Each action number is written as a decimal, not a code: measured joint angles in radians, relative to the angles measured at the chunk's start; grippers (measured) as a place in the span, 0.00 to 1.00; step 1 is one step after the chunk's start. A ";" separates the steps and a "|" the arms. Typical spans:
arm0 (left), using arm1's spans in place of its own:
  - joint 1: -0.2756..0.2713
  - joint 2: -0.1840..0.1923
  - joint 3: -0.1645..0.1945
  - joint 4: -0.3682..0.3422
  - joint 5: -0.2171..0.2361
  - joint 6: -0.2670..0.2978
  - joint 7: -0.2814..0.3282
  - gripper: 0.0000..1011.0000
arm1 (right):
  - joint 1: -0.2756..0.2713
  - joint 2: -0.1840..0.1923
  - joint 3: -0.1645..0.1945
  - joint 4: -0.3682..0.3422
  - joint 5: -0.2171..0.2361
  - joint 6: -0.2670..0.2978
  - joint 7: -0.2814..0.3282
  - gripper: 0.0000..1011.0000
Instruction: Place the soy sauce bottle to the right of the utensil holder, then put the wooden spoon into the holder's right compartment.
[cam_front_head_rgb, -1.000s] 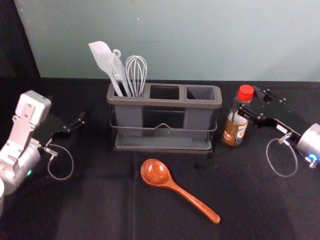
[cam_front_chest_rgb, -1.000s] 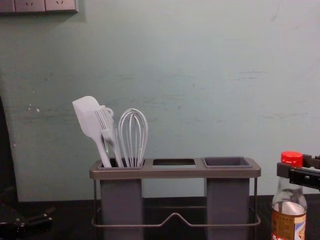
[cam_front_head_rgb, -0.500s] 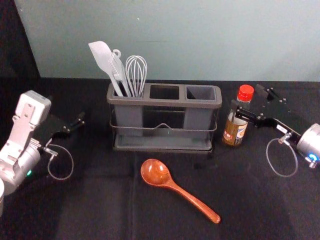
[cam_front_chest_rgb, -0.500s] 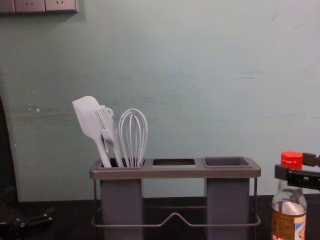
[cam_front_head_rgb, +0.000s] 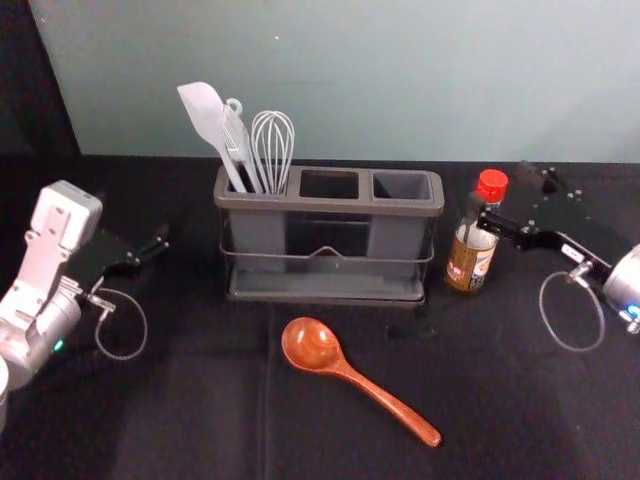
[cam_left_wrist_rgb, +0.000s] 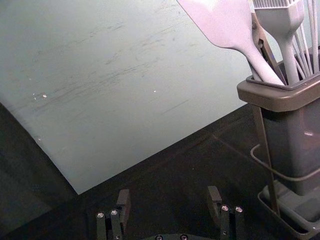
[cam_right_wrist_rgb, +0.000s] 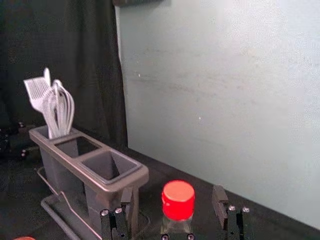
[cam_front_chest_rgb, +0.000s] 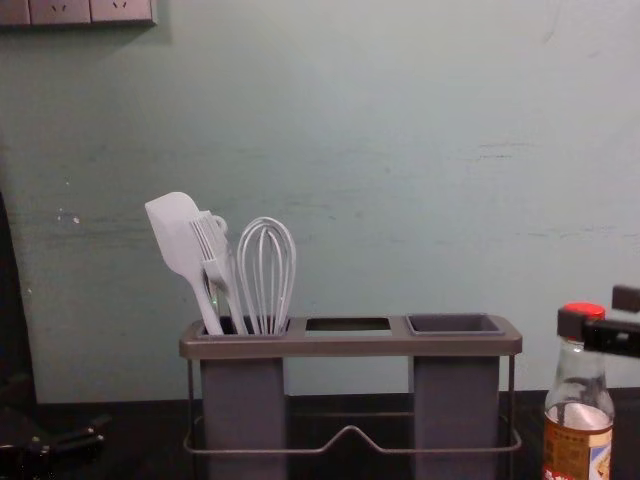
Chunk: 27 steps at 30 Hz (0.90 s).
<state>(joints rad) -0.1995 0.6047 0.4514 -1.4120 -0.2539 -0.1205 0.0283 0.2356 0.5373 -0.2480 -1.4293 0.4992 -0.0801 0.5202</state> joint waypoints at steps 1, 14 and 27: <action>0.000 0.000 0.000 0.000 0.000 0.000 0.000 0.99 | -0.006 0.004 0.004 -0.011 0.000 -0.001 -0.001 0.99; 0.000 0.000 0.000 0.000 0.000 0.000 0.000 0.99 | -0.141 0.099 0.071 -0.269 -0.003 0.057 -0.042 0.99; 0.000 0.000 0.000 0.000 0.000 0.000 0.000 0.99 | -0.181 0.159 -0.004 -0.425 0.018 0.212 -0.017 0.99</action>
<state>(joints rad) -0.1996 0.6047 0.4514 -1.4120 -0.2539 -0.1205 0.0283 0.0548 0.6963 -0.2523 -1.8541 0.5173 0.1321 0.5029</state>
